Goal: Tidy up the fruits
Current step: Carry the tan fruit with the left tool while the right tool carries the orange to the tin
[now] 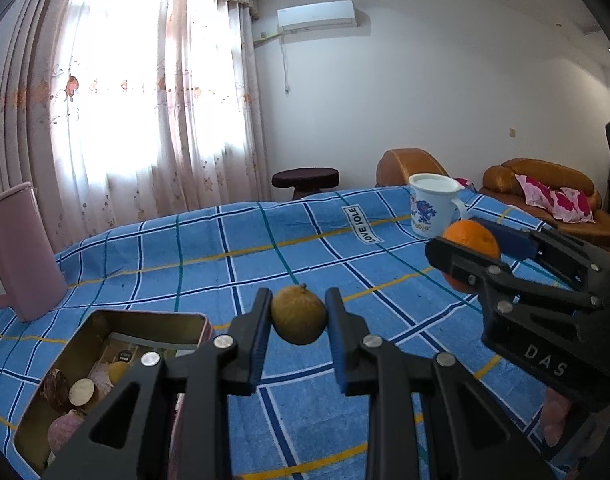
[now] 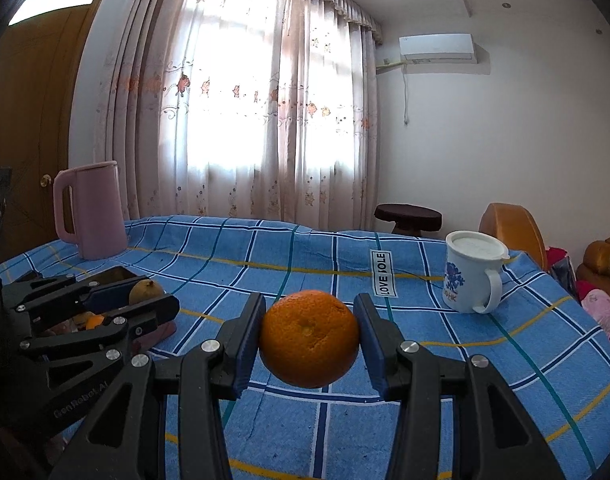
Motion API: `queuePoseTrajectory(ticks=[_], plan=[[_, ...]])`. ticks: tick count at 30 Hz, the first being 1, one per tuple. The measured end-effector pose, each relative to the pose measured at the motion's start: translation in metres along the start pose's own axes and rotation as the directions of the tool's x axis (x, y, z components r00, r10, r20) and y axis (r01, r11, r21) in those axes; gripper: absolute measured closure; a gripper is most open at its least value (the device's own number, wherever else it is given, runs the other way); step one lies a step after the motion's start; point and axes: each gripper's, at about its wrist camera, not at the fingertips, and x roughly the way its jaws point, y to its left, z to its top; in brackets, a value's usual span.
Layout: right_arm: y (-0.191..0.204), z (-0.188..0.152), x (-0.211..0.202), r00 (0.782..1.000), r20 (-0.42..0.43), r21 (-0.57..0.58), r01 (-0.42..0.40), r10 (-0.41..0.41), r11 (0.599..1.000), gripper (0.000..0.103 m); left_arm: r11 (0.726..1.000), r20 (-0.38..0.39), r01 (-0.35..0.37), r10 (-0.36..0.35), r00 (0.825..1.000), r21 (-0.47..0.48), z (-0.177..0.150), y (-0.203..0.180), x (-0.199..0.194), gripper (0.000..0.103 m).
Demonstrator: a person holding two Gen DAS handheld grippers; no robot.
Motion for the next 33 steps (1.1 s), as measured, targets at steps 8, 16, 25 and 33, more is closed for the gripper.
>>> queuePoseTrajectory(ticks=[8, 16, 25, 33], plan=[[0.009, 0.000, 0.000, 1.000, -0.012, -0.007, 0.006, -0.006, 1.000, 0.055, 1.000, 0.004, 0.013, -0.013, 1.000, -0.018, 0.000, 0.010, -0.009, 0.075], [0.034, 0.003, 0.005, 0.999, -0.021, -0.033, -0.028, 0.027, 0.999, 0.055, 0.999, 0.018, -0.009, 0.010, 1.000, -0.047, 0.004, 0.034, -0.025, 0.075], [0.068, 0.016, 0.013, 0.994, -0.023, -0.051, -0.110, 0.109, 0.993, 0.055, 0.995, 0.024, -0.058, 0.060, 0.998, -0.076, 0.002, 0.067, -0.042, 0.075], [0.104, 0.031, 0.027, 0.975, -0.035, -0.053, -0.219, 0.218, 0.974, 0.055, 0.982, 0.024, -0.141, 0.145, 0.989, -0.128, 0.001, 0.111, -0.053, 0.075]])
